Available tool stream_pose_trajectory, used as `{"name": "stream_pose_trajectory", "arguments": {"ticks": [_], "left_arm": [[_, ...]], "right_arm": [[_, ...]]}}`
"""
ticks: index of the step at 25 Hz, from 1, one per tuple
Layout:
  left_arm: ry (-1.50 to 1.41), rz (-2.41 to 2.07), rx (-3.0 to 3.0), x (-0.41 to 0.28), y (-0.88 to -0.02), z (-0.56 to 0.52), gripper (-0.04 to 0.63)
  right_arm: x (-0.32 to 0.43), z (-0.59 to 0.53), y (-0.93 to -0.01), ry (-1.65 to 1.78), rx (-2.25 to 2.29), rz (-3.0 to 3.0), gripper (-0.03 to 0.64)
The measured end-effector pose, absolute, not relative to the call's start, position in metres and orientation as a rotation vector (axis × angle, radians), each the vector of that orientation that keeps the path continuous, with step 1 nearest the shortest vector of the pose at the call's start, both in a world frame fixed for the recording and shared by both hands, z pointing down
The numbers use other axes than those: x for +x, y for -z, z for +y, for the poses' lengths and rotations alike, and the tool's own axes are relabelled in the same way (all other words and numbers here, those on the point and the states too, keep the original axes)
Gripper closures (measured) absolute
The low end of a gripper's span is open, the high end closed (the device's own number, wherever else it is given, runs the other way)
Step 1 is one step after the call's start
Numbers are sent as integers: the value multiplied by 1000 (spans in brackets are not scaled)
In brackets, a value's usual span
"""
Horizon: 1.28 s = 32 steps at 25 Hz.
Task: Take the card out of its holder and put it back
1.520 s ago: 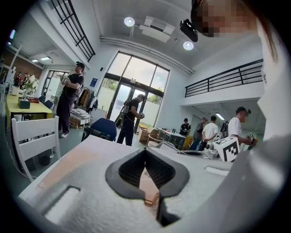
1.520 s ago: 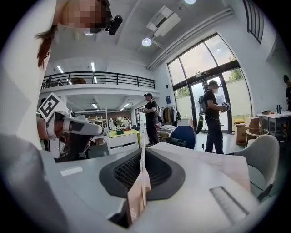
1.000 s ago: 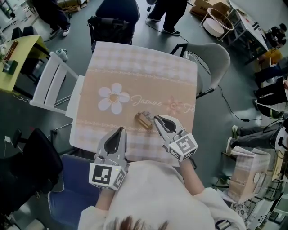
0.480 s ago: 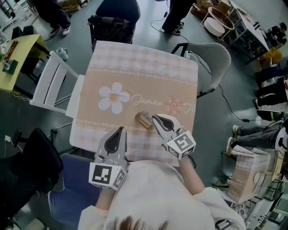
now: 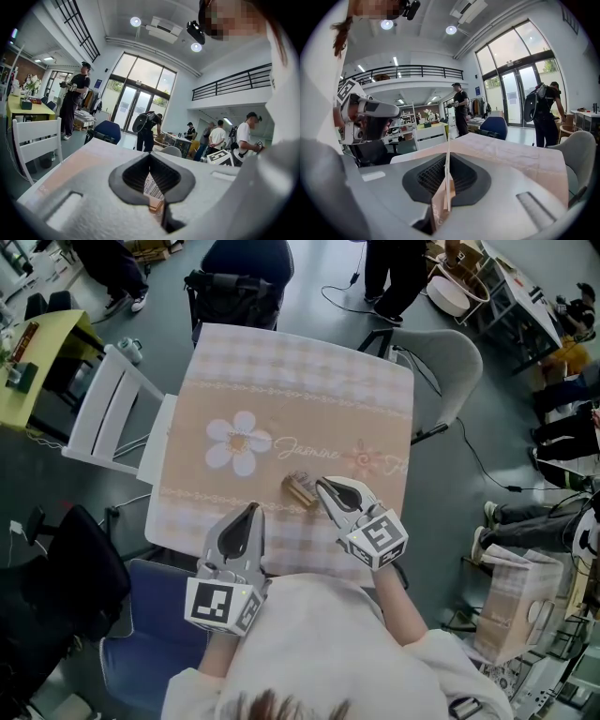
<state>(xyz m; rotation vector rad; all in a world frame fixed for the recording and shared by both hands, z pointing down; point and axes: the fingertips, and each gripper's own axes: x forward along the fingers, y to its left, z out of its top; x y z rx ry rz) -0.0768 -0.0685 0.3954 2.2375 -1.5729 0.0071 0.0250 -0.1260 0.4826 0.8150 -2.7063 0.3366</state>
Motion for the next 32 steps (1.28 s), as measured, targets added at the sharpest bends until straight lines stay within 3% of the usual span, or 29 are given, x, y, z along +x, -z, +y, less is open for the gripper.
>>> {"name": "stream_pose_trajectory", "arguments": {"ticks": [32], "left_arm": [[5,-1575,2228,-78,-396,-70,591]], "right_arm": [[18,-124,-519,-361,759,-2647,603]]}}
